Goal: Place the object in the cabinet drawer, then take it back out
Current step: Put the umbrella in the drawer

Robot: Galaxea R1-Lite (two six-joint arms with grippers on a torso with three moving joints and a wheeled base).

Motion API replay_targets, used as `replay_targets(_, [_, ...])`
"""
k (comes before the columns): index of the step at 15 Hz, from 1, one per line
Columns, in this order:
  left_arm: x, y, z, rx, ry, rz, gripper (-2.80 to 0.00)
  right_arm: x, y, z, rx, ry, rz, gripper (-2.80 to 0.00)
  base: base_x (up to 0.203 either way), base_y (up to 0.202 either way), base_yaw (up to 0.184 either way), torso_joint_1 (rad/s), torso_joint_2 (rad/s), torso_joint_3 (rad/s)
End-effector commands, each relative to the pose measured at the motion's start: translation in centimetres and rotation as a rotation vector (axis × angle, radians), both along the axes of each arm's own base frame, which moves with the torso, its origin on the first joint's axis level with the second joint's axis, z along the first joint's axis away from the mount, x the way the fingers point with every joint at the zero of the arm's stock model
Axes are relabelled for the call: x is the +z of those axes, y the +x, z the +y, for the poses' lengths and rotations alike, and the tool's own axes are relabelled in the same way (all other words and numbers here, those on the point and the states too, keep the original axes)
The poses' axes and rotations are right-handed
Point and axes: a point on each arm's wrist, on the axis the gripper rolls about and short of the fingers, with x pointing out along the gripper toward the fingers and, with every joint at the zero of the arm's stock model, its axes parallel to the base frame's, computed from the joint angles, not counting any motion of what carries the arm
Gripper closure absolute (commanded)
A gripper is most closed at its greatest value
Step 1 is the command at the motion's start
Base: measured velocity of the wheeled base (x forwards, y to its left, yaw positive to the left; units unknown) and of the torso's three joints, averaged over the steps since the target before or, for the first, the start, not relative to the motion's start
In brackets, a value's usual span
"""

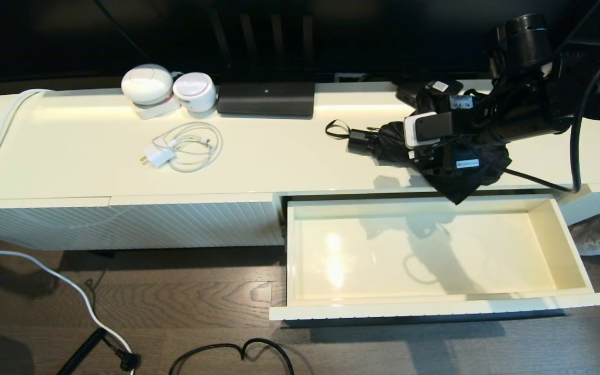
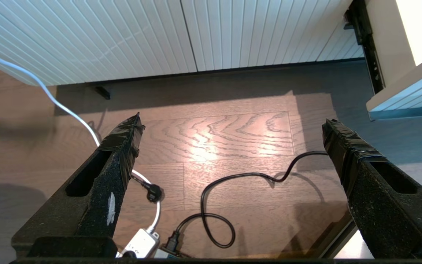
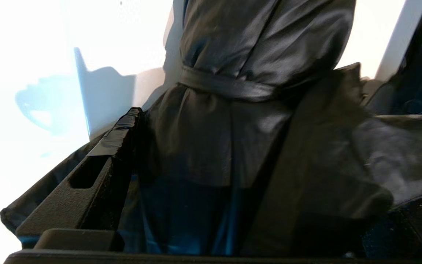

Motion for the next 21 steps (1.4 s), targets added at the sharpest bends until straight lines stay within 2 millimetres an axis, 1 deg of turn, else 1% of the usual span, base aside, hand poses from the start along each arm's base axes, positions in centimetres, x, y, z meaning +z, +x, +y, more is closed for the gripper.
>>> replay_targets(1, [0.0,0.0,0.0,0.000,0.001,0.002,-2.80,-0.3,0.1,0.0,0.003,-0.010,0.009,-2.80,0.000,0.000,0.000,0.000,0.00,0.000])
replay_targets(6, [0.0,0.0,0.0,0.000,0.001,0.002,-2.80,-0.7,0.5,-0.1,-0.010,-0.007,0.021,-2.80,0.000,0.000,0.000,0.000,0.00,0.000])
replay_targets(7, [0.0,0.0,0.0,0.000,0.001,0.002,-2.80,-0.7,0.5,-0.1,-0.012,-0.007,0.021,0.00,0.000,0.000,0.000,0.000,0.00,0.000])
replay_targets(12, [0.0,0.0,0.0,0.000,0.001,0.002,-2.80,-1.1,0.5,-0.2,-0.035,0.013,0.048,0.00,0.000,0.000,0.000,0.000,0.00,0.000])
replay_targets(15, [0.0,0.0,0.0,0.000,0.001,0.002,-2.80,-2.1,0.5,-0.1,-0.035,0.001,0.086,0.00,0.000,0.000,0.000,0.000,0.00,0.000])
replay_targets(16, [0.0,0.0,0.0,0.000,0.001,0.001,-2.80,-2.2,0.2,-0.2,-0.035,0.000,0.090,0.00,0.000,0.000,0.000,0.000,0.00,0.000])
replay_targets(17, [0.0,0.0,0.0,0.000,0.001,0.001,-2.80,-2.1,0.1,-0.2,-0.035,0.001,0.089,0.00,0.000,0.000,0.000,0.000,0.00,0.000])
replay_targets(19, [0.0,0.0,0.0,0.000,0.001,0.002,-2.80,-1.0,-0.9,-0.5,-0.039,0.014,0.064,0.00,0.000,0.000,0.000,0.000,0.00,0.000])
replay_targets(20, [0.0,0.0,0.0,0.000,0.001,0.002,-2.80,-0.8,-1.1,-0.6,-0.043,0.023,0.063,0.00,0.000,0.000,0.000,0.000,0.00,0.000])
replay_targets(21, [0.0,0.0,0.0,0.000,0.001,0.001,-2.80,-0.1,-1.9,-0.8,-0.050,0.045,0.053,0.00,0.000,0.000,0.000,0.000,0.00,0.000])
